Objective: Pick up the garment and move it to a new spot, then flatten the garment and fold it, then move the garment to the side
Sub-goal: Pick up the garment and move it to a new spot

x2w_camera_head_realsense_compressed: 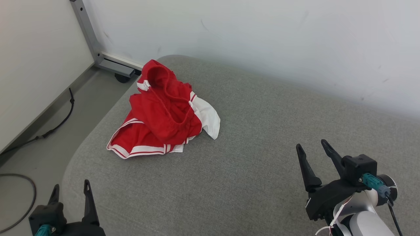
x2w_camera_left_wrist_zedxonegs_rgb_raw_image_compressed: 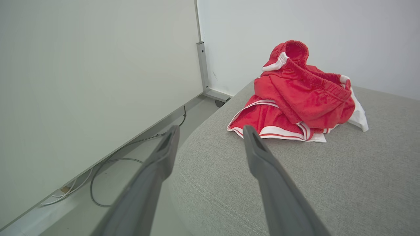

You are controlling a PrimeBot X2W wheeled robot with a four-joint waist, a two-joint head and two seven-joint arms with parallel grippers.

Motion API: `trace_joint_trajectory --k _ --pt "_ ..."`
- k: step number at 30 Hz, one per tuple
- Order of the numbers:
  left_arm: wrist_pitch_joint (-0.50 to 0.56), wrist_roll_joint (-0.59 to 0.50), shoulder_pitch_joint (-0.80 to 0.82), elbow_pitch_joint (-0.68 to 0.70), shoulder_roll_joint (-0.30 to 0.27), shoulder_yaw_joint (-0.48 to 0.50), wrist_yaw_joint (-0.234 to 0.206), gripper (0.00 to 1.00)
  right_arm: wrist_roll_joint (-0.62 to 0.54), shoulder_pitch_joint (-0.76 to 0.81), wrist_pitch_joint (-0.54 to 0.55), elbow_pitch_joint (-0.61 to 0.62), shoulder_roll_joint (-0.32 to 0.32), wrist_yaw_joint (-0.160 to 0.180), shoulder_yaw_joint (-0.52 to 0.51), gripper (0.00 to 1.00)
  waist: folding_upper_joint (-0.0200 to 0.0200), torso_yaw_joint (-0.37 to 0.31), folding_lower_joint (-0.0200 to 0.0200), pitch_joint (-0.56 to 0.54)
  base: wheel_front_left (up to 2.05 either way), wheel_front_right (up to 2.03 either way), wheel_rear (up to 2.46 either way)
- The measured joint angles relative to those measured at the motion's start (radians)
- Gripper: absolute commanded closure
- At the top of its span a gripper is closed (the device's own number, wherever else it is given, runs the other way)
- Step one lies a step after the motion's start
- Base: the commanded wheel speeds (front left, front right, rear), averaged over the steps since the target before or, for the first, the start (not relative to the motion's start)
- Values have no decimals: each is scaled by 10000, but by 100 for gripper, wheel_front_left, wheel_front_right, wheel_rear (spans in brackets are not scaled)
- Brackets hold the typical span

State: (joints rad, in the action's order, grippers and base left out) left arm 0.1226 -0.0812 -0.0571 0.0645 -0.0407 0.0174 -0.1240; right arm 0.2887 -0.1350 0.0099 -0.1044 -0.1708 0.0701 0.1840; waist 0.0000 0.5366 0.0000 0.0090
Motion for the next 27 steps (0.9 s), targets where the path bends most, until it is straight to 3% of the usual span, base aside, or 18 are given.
trace_joint_trajectory --k 8,11,13,15,22,27 --pt "90 623 428 -230 0 -596 31 0 0 7 -10 -226 -2 0 -77 0 0 -63 0 22 0 0 0" --pt "217 993 1131 -644 12 -667 433 0 2 20 -12 -234 -2 0 -104 0 0 -106 0 26 0 0 0" --pt "443 1900 1742 -1101 10 -667 702 0 8 33 -13 -234 -6 2 -146 0 0 -140 0 46 0 0 0" --pt "535 1910 2361 -1547 23 -654 997 0 13 41 -13 -247 -19 2 -174 0 0 -180 0 60 0 0 0" --pt "780 2395 3761 -2727 -63 -441 1452 0 13 74 -10 -219 13 4 -96 0 0 -413 0 110 0 0 0" --pt "1041 2621 4988 -3871 -384 -140 1774 0 12 40 8 -155 -107 4 -138 0 0 -970 0 279 0 0 0"
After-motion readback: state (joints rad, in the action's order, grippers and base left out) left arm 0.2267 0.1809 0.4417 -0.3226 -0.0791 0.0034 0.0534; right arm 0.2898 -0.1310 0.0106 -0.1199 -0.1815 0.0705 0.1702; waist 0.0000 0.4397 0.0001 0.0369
